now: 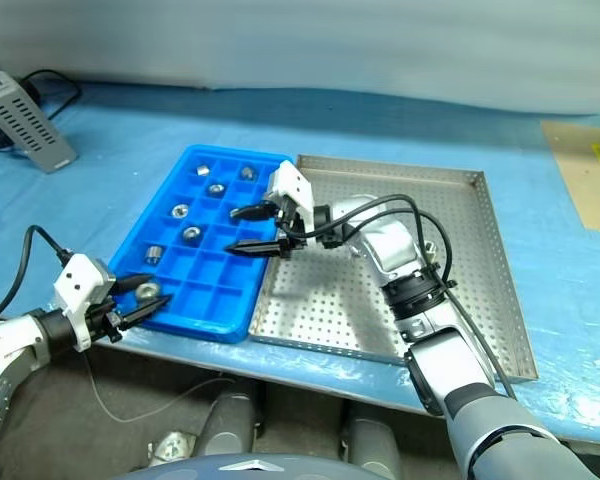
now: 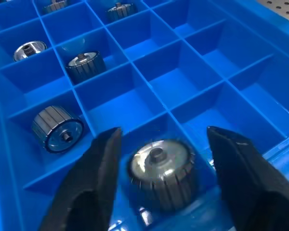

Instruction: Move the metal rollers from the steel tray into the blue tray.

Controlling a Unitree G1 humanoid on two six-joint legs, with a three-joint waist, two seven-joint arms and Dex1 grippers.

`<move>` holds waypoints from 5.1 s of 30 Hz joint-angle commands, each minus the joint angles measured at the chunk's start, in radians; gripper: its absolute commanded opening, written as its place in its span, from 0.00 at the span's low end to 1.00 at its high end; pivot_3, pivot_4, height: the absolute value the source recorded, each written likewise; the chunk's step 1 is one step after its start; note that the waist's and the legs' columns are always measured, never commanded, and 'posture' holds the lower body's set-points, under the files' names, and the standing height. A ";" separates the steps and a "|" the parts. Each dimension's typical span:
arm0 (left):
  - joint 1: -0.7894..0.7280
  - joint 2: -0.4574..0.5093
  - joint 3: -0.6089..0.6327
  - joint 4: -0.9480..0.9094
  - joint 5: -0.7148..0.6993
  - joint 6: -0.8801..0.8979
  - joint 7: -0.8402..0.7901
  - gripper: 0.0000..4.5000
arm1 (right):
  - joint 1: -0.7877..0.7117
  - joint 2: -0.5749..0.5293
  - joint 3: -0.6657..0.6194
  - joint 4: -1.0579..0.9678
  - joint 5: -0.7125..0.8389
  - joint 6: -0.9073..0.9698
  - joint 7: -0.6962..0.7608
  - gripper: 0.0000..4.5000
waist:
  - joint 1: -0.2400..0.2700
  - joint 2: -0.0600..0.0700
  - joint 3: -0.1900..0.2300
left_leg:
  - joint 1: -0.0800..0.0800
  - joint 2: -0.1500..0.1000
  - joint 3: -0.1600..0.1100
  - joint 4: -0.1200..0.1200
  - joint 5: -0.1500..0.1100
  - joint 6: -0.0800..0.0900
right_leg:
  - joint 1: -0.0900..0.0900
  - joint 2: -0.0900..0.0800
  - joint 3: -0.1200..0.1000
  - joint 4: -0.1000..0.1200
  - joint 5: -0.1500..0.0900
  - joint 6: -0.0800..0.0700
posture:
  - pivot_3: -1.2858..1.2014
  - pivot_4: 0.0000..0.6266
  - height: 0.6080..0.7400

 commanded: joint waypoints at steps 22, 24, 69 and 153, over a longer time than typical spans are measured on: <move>-0.834 -0.211 -0.473 0.580 0.095 -0.199 -0.180 0.82 | 0.293 -0.187 -0.259 -0.396 0.033 0.171 -0.296 0.74 | -0.063 -0.001 -0.001 | 0.001 -0.002 0.000 0.009 0.002 -0.003 | 0.000 0.000 0.003 0.011 0.001 0.000 | 0.42 0.24 1.00; -0.903 -0.270 -0.510 0.675 0.116 -0.246 -0.210 0.82 | 0.331 -0.199 -0.284 -0.450 0.040 0.197 -0.335 0.74 | -0.081 -0.001 -0.001 | 0.001 -0.002 0.000 0.010 0.003 -0.004 | 0.000 0.000 0.003 0.011 0.001 0.000 | 0.41 0.24 1.00; -1.029 -0.358 -0.508 0.993 0.180 -0.443 -0.531 0.82 | 0.545 -0.123 -0.263 -0.319 -0.126 -0.010 -0.615 0.74 | -0.192 -0.001 -0.001 | 0.000 -0.002 0.004 0.022 -0.009 0.015 | 0.009 -0.001 0.007 0.000 0.003 0.003 | 0.35 0.24 1.00; -0.388 0.023 -0.182 0.076 -0.052 -0.012 -0.090 0.83 | -0.041 0.175 -0.028 0.277 -0.207 -0.174 -0.244 0.75 | -0.047 0.001 0.000 | 0.000 0.000 0.000 0.004 0.002 -0.003 | -0.001 -0.001 -0.001 0.009 0.000 -0.001 | 0.55 0.24 1.00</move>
